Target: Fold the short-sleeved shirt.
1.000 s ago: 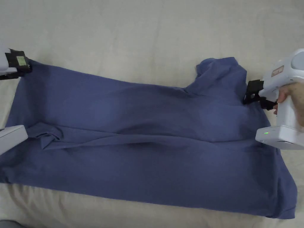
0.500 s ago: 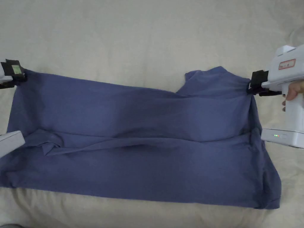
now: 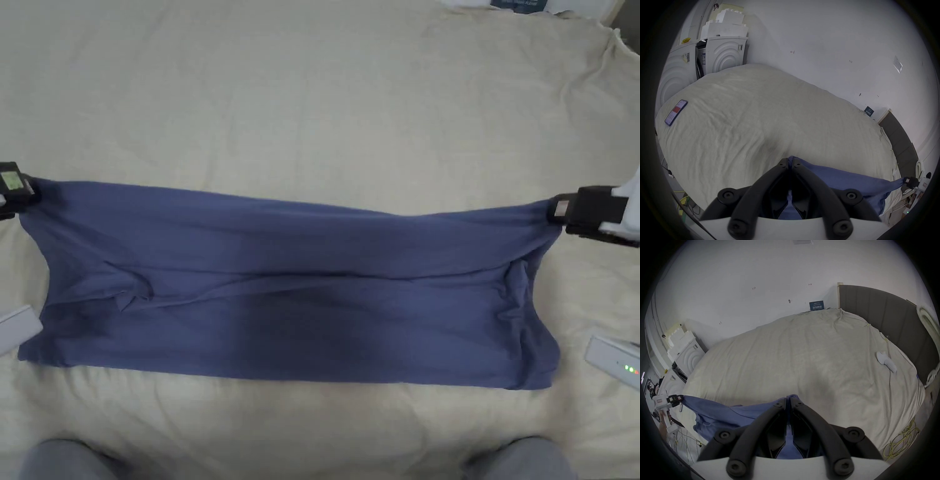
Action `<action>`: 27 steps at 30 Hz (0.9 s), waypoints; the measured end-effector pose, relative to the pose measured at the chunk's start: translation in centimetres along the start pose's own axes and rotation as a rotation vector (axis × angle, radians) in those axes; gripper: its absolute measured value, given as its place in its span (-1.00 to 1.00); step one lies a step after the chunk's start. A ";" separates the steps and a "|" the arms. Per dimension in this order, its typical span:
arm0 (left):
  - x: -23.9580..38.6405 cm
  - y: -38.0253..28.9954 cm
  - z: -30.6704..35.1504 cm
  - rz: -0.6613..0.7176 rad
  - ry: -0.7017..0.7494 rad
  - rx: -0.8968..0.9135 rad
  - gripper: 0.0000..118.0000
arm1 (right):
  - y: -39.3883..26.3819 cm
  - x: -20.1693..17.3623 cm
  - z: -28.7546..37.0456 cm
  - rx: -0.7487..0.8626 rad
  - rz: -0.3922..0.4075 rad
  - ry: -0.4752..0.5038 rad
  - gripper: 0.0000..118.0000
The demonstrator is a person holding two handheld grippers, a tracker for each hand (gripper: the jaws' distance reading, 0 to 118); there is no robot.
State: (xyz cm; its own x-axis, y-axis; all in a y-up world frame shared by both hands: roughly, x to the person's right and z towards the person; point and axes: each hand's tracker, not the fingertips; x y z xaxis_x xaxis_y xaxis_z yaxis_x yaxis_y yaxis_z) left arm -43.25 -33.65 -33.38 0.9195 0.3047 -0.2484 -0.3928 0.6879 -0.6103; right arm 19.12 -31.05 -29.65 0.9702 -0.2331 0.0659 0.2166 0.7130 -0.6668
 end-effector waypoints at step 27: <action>-4.1 -8.0 -0.5 0.012 0.157 -0.136 0.47 | -11.4 2.2 -1.1 -0.172 0.052 -0.166 0.17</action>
State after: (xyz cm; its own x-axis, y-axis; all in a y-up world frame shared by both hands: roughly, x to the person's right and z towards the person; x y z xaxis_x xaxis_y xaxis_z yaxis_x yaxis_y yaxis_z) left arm -43.84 -40.75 -27.85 0.9100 0.1990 -0.3636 -0.4079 0.5860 -0.7002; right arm 18.69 -40.43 -22.66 0.9873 -0.0770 0.1391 0.1575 0.5947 -0.7884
